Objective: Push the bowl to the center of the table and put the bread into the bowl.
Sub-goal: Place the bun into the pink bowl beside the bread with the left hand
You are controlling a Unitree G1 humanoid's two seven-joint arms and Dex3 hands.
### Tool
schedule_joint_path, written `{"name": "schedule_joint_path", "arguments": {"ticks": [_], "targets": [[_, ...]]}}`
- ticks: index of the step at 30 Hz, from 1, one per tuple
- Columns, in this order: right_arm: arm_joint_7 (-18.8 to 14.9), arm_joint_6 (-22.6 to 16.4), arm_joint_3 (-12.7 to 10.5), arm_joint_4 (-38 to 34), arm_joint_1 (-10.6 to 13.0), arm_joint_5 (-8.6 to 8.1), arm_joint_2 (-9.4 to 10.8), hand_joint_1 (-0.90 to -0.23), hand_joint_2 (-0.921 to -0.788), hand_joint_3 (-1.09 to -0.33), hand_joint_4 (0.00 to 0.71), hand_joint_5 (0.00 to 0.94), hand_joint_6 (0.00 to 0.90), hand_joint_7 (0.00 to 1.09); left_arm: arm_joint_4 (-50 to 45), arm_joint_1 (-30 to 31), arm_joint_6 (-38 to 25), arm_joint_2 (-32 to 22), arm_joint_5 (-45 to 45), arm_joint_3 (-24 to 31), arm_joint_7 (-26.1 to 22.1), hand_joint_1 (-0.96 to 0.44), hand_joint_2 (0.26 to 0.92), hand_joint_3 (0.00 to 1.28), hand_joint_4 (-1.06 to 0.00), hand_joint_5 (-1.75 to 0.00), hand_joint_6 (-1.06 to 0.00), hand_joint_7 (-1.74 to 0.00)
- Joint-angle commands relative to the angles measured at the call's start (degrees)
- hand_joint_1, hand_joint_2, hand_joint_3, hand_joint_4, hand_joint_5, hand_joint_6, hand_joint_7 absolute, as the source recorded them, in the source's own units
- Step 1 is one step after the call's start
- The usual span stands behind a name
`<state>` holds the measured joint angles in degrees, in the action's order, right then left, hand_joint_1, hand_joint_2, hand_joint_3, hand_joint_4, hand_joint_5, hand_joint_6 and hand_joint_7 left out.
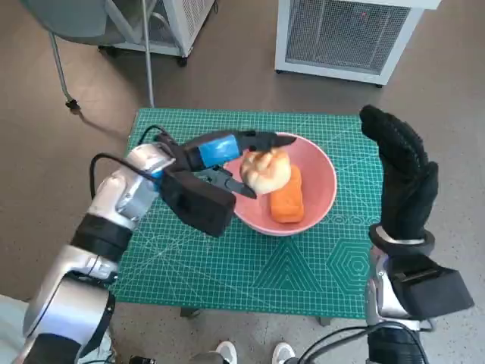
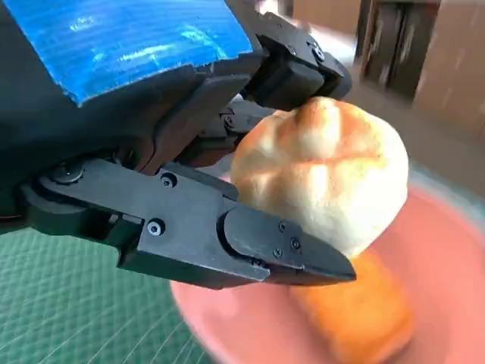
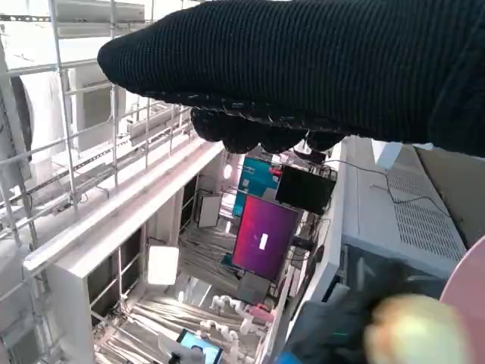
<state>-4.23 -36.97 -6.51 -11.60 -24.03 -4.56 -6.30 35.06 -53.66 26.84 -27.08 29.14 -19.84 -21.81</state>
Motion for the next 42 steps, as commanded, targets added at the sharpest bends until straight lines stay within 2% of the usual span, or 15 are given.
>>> {"name": "schedule_joint_path", "arguments": {"ticks": [1,7,12,16,20,24,26,36,42], "targets": [[-0.5,0.5,-0.1,-0.7,-0.3,-0.45,-0.2,-0.531,-0.921,-0.793,0.314,0.005,-0.001,0.61,-5.1,2.9,-1.4,-1.4,-6.2,4.8,-1.5,-0.59,0.921,0.07,-0.34,-0.04,-0.53,-0.09],[-0.8,0.5,-0.5,-0.7,-1.5,-0.68,-1.0,-0.521,-0.921,-0.792,0.316,0.006,-0.001,0.61,-8.7,5.9,-2.0,-1.1,-11.2,9.7,0.3,-0.68,0.921,0.2,-0.41,-0.04,-0.56,-0.09],[-0.7,0.6,-0.9,-0.7,-2.6,-0.58,-1.6,-0.516,-0.921,-0.795,0.317,0.006,-0.001,0.6,-8.5,8.0,-0.7,0.6,-15.0,13.1,2.7,-0.72,0.921,0.31,-0.43,-0.03,-0.53,-0.07],[-0.9,0.6,-1.2,-0.7,-3.5,-1.02,-2.1,-0.522,-0.921,-0.788,0.317,0.006,-0.001,0.6,-6.4,9.1,1.5,2.9,-17.4,15.2,6.1,-0.73,0.921,0.4,-0.43,-0.02,-0.49,-0.05],[-1.1,0.3,-1.5,-1.7,-4.5,-1.39,-2.6,-0.533,-0.921,-0.777,0.321,0.008,-0.001,0.59,-3.1,9.7,4.3,5.8,-15.9,15.4,11.9,-0.73,0.921,0.44,-0.43,-0.02,-0.48,-0.04],[-1.1,-0.5,-1.6,-3.4,-5.4,-0.89,-2.6,-0.545,-0.921,-0.77,0.33,0.012,-0.001,0.6,2.1,7.4,4.8,7.3,-9.9,12.6,18.2,-0.71,0.921,0.43,-0.43,-0.01,-0.5,-0.05],[-1.0,-0.9,-1.4,-4.1,-5.7,-0.33,-2.6,-0.544,-0.921,-0.77,0.332,0.013,-0.001,0.61,4.0,5.6,3.6,7.3,-6.1,10.2,19.4,-0.68,0.921,0.42,-0.43,-0.01,-0.51,-0.05],[-1.4,-1.7,-0.6,-5.3,-5.7,0.29,-2.5,-0.535,-0.921,-0.778,0.32,0.006,-0.001,0.61,17.9,-2.4,-1.0,10.6,4.4,0.8,22.0,-0.58,0.921,0.29,-0.43,-0.01,-0.53,-0.06],[-1.6,-1.1,-0.4,-4.5,-5.1,0.09,-2.8,-0.532,-0.921,-0.79,0.316,0.003,-0.001,0.6,21.4,-4.8,-2.3,11.3,7.4,-3.1,19.7,-0.58,0.921,0.18,-0.33,0.0,-0.47,-0.02]]}}
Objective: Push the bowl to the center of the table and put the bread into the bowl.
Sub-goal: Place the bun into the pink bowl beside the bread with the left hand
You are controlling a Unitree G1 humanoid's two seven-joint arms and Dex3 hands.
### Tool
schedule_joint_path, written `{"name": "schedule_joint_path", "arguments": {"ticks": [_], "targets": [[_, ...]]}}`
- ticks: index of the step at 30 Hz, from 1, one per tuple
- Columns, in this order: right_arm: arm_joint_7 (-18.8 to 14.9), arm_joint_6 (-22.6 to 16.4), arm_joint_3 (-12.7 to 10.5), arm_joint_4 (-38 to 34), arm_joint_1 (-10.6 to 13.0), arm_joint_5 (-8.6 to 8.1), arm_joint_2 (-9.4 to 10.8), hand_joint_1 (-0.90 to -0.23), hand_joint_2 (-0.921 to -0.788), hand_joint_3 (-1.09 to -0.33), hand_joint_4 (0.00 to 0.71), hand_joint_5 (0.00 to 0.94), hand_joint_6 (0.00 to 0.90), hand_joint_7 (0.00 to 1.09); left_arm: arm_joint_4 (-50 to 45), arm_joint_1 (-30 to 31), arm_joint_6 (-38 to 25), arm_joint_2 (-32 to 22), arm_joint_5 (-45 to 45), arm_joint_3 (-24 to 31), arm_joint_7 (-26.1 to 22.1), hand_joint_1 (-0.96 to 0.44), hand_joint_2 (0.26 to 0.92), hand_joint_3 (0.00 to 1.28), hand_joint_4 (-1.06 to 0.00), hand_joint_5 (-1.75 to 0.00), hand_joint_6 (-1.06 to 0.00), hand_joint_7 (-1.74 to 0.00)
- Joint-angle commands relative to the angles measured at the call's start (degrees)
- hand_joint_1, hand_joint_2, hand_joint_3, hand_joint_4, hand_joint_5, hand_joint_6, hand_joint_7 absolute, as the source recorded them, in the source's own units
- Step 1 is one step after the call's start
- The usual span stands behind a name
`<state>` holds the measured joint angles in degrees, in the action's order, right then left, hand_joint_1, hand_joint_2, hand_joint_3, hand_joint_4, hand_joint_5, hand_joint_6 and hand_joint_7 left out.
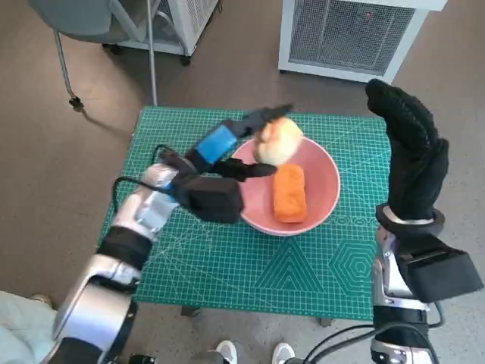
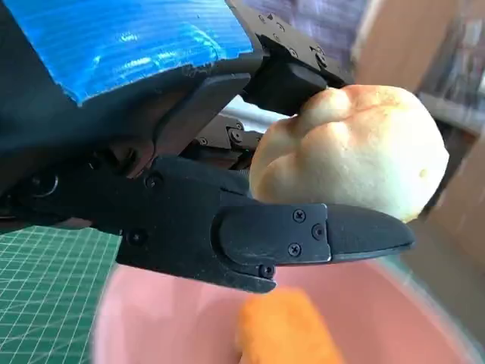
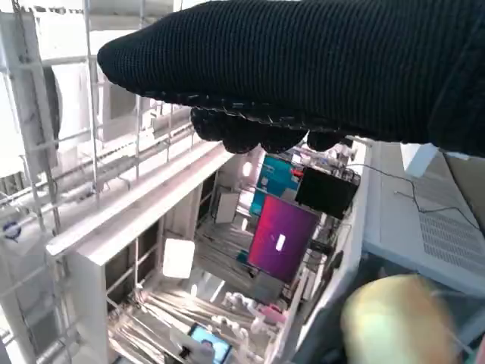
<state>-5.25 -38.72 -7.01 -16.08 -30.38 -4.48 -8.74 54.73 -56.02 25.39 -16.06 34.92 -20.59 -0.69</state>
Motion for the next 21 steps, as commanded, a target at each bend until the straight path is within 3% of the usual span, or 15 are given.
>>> {"name": "schedule_joint_path", "arguments": {"ticks": [1,5,7,13,21], "targets": [[-0.6,0.7,0.0,0.1,1.3,-0.03,-0.4,-0.531,-0.921,-0.79,0.316,0.003,-0.001,0.6,1.8,-2.7,-1.1,0.2,1.7,-2.7,-2.1,-0.58,0.921,0.13,-0.28,0.0,-0.44,-0.01],[-0.8,1.0,0.0,0.8,1.8,-0.08,-0.6,-0.531,-0.921,-0.793,0.315,0.003,-0.001,0.6,0.9,-3.6,-2.7,-0.1,1.1,-3.7,-7.4,-0.62,0.882,0.05,-0.09,0.0,-0.3,0.0],[-0.8,1.1,-0.1,1.1,2.0,-0.02,-0.7,-0.53,-0.921,-0.795,0.316,0.003,-0.001,0.6,0.1,-4.0,-3.8,-0.2,0.6,-3.8,-10.2,-0.64,0.854,0.02,-0.04,0.0,-0.25,0.0],[-0.3,1.4,-0.3,1.7,2.6,0.67,-0.9,-0.53,-0.921,-0.799,0.317,0.004,-0.001,0.6,-2.1,-4.4,-6.9,-0.2,-1.0,-3.2,-16.7,-0.69,0.775,0.0,0.0,0.0,-0.12,0.0],[0.0,1.3,-0.5,1.7,2.9,1.03,-0.8,-0.533,-0.921,-0.798,0.319,0.004,-0.001,0.6,-5.1,-3.9,-10.1,-0.3,-2.1,-2.7,-20.0,-0.66,0.724,0.0,0.0,0.0,-0.09,0.0]]}}
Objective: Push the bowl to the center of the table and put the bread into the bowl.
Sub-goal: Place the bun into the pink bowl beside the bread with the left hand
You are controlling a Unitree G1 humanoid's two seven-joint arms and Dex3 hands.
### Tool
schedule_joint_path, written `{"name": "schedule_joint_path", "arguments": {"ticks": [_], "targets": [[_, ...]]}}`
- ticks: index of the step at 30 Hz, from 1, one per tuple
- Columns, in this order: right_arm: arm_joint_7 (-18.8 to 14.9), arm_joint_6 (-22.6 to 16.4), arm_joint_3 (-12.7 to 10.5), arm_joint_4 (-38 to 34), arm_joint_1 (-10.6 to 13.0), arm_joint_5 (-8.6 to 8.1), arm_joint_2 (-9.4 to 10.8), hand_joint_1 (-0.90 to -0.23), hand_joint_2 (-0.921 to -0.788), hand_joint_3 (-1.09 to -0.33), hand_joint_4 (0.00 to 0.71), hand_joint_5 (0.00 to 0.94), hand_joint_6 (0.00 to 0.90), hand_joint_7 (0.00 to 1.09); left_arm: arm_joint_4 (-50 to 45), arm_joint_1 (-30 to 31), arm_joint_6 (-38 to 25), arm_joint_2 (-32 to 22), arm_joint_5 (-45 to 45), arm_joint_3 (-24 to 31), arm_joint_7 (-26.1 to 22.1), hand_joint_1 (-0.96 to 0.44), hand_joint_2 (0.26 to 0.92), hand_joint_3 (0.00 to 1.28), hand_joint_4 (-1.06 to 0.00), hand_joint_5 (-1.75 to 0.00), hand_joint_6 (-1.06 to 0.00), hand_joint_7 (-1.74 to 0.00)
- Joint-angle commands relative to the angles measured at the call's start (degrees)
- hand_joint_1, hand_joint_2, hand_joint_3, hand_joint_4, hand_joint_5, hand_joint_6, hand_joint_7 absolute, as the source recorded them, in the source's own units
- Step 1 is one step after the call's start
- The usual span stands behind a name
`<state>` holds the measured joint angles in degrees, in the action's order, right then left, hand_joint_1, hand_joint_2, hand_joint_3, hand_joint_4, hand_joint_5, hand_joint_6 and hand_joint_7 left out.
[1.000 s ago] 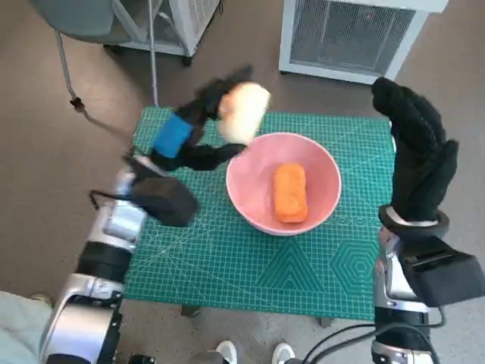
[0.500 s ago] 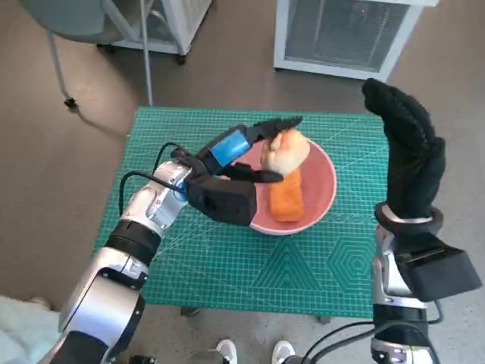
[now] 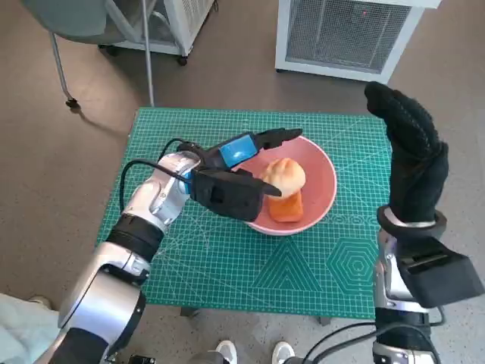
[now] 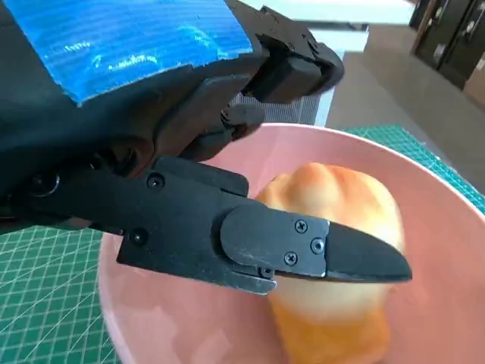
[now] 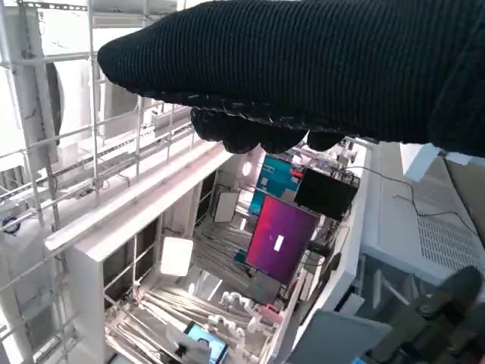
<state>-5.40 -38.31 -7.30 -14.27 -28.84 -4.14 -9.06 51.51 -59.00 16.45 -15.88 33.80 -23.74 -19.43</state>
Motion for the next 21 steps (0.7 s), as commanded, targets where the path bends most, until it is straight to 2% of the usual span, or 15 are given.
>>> {"name": "schedule_joint_path", "arguments": {"ticks": [1,4,7,13,17,21], "targets": [[0.2,0.9,-0.2,-0.1,1.3,0.69,-0.4,-0.533,-0.921,-0.798,0.319,0.004,-0.001,0.6,-2.1,-0.8,-1.3,-0.5,-1.1,0.5,-1.3,-0.66,0.722,0.0,0.0,0.0,-0.09,0.0],[0.3,0.8,-0.2,-0.3,1.3,0.75,-0.3,-0.534,-0.921,-0.798,0.319,0.004,-0.001,0.6,-3.5,-0.5,-2.9,-0.6,-1.2,0.5,-2.7,-0.66,0.72,0.0,0.0,0.0,-0.09,0.0],[0.4,0.7,0.0,-0.8,1.2,0.72,0.1,-0.533,-0.921,-0.799,0.318,0.004,-0.001,0.6,-6.1,-0.1,-5.7,-0.8,-1.4,0.4,-5.3,-0.58,0.683,0.0,0.0,0.0,-0.07,0.0],[0.6,0.9,0.1,-0.6,1.1,0.73,0.5,-0.532,-0.921,-0.801,0.318,0.003,-0.001,0.6,-8.4,0.4,-7.7,-1.2,-1.1,0.2,-6.7,-0.51,0.659,0.0,0.0,0.0,-0.03,0.0],[0.5,0.9,0.2,-0.6,1.1,0.65,0.6,-0.532,-0.921,-0.801,0.318,0.003,-0.001,0.6,-9.4,0.9,-7.4,-1.5,-1.5,0.3,-7.1,-0.46,0.65,0.0,0.0,0.0,-0.01,0.0],[0.5,0.9,0.4,-0.5,1.2,0.58,0.8,-0.532,-0.921,-0.802,0.317,0.003,-0.001,0.6,-9.3,1.1,-6.1,-1.9,-1.9,0.3,-7.1,-0.37,0.638,0.0,0.0,0.0,-0.04,-0.02]]}}
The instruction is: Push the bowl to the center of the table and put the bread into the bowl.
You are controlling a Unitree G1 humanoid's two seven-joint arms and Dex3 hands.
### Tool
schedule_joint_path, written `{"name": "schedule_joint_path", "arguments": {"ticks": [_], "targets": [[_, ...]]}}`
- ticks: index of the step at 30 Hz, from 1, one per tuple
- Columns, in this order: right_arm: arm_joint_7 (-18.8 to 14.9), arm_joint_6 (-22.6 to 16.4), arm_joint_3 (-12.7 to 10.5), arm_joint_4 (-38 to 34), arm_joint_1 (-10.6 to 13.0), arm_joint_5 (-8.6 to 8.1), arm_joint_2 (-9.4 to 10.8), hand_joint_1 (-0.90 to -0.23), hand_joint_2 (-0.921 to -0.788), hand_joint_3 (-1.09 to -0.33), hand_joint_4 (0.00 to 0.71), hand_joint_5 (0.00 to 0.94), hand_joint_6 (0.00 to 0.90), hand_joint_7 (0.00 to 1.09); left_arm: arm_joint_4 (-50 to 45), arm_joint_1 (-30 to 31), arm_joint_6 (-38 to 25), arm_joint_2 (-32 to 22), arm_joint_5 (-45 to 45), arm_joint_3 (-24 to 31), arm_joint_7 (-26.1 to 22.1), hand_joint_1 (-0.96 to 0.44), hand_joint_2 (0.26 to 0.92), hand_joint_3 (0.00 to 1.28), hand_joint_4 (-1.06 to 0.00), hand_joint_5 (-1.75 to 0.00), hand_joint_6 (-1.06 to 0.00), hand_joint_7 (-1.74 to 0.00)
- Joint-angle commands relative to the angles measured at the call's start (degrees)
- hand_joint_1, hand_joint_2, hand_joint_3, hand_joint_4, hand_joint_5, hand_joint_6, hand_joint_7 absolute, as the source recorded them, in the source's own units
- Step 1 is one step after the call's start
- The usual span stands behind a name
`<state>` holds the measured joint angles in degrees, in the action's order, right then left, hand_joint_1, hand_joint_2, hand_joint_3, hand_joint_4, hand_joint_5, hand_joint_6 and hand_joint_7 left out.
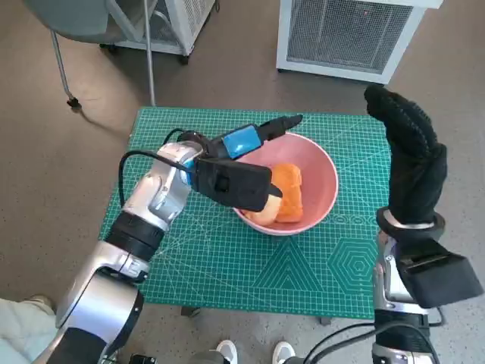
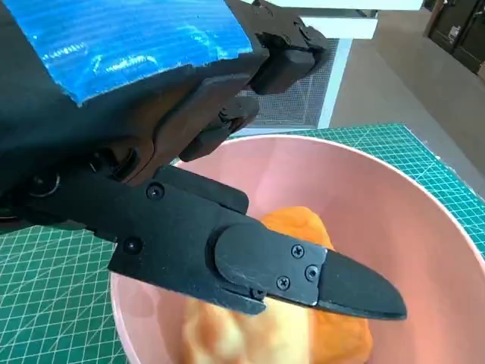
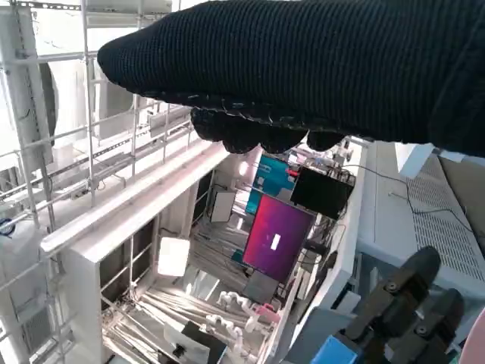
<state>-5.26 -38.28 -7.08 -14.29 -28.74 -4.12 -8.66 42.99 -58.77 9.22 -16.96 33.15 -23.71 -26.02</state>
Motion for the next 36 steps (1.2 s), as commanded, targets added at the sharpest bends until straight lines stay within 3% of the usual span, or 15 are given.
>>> {"name": "schedule_joint_path", "arguments": {"ticks": [1,8,15,19,23,27,31,36], "targets": [[0.3,0.8,0.2,-0.5,1.1,0.53,0.4,-0.532,-0.921,-0.802,0.316,0.003,-0.001,0.6,-0.6,0.9,1.4,-0.8,-1.3,0.2,-0.6,-0.33,0.636,0.0,0.0,0.0,-0.06,-0.03],[0.0,0.7,0.4,-0.7,1.2,0.06,0.5,-0.53,-0.921,-0.802,0.315,0.002,-0.001,0.61,-0.4,1.4,2.3,-1.4,-1.0,-0.1,-0.3,-0.26,0.636,0.0,0.0,0.0,-0.07,-0.03],[0.1,0.8,0.5,-0.3,1.3,0.07,0.5,-0.526,-0.921,-0.801,0.315,0.002,-0.001,0.61,-1.7,2.8,3.0,-2.7,-3.3,2.5,0.6,-0.39,0.656,0.01,0.0,0.0,-0.08,-0.03],[0.2,0.9,0.5,0.2,1.5,0.17,0.5,-0.525,-0.921,-0.801,0.315,0.002,-0.001,0.61,-1.9,5.0,7.9,-3.2,-12.1,8.7,-0.8,-0.49,0.697,0.03,0.0,0.0,-0.09,-0.04],[0.4,1.1,0.3,0.7,1.5,0.16,0.4,-0.522,-0.921,-0.802,0.315,0.002,-0.001,0.61,3.2,8.0,18.6,0.2,-24.7,17.6,0.9,-0.54,0.747,0.04,0.0,0.0,-0.09,-0.04],[0.8,1.5,0.2,1.5,1.3,0.38,0.5,-0.517,-0.921,-0.803,0.315,0.002,-0.001,0.61,8.8,9.4,28.0,4.1,-33.3,24.6,3.5,-0.71,0.87,0.09,0.0,0.0,-0.09,-0.03],[1.3,2.4,0.4,2.7,0.8,0.99,0.6,-0.52,-0.921,-0.804,0.314,0.001,-0.001,0.61,7.8,11.0,30.4,7.7,-40.9,29.2,2.9,-0.79,0.91,0.23,0.0,0.0,-0.1,-0.04],[1.9,3.3,0.4,3.7,0.3,1.2,0.6,-0.522,-0.921,-0.805,0.314,0.001,-0.001,0.61,3.1,14.2,31.8,8.9,-44.1,30.9,2.9,-0.8,0.919,0.31,-0.02,-0.01,-0.13,-0.05]]}}
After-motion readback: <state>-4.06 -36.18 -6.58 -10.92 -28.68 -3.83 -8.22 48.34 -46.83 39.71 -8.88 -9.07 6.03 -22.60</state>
